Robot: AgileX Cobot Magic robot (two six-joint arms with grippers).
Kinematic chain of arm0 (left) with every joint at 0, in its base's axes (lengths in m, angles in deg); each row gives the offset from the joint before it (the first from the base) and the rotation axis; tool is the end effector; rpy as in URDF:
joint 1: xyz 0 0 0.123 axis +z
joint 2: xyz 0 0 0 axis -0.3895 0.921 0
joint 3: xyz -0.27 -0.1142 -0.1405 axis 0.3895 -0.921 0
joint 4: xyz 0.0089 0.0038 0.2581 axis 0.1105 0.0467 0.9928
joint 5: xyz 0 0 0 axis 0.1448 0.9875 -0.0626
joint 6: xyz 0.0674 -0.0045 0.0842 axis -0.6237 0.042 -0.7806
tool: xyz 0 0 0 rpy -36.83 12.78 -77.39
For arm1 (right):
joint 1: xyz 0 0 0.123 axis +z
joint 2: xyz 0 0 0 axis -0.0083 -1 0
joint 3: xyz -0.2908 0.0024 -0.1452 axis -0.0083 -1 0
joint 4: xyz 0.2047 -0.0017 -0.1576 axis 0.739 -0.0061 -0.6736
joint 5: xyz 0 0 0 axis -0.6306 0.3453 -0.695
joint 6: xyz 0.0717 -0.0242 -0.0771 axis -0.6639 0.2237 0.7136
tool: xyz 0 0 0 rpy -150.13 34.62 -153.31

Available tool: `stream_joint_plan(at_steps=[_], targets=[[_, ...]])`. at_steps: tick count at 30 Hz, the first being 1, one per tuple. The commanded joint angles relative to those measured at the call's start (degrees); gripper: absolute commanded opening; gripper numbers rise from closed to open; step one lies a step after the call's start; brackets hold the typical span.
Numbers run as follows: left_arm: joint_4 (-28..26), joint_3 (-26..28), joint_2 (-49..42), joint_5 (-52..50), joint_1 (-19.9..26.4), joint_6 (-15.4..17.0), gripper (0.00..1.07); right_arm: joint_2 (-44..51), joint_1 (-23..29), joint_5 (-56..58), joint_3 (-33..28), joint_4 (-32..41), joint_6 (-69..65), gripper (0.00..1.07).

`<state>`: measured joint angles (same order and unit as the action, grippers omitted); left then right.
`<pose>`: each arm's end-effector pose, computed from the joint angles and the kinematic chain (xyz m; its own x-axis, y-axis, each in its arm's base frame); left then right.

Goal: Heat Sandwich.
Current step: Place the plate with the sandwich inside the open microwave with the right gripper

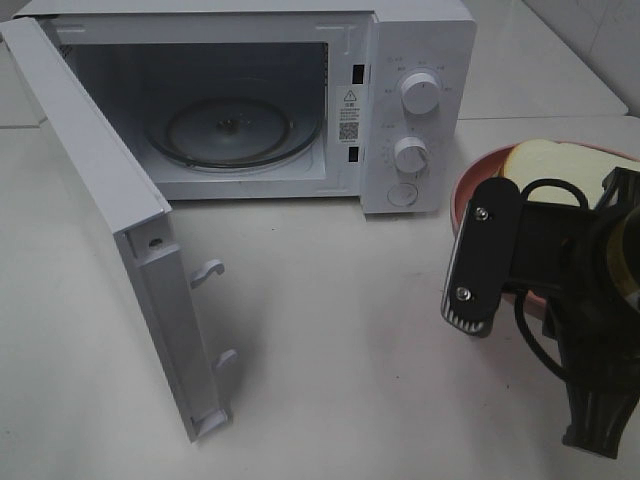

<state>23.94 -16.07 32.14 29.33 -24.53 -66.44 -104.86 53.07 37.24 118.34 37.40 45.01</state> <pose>-0.0288 -0.0116 0.2762 -0.4534 0.0018 -0.8913 0.1258 0.9901 -0.0619 0.1550 0.1283 0.2411 -0.3236 -0.9398 -0.1098 -0.8163 0.3360 -0.4698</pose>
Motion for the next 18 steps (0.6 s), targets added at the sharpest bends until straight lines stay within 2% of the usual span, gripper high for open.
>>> stream_joint_plan(at_steps=[1, 18], targets=[[0.3, -0.2, -1.0, -0.8, 0.2, 0.0, 0.97, 1.1, 0.3, -0.2, -0.3, -0.9, 5.3, 0.0], [0.3, -0.2, -1.0, -0.8, 0.2, 0.0, 0.97, 1.2, 0.3, -8.1, -0.3, 2.1, 29.5, 0.01]])
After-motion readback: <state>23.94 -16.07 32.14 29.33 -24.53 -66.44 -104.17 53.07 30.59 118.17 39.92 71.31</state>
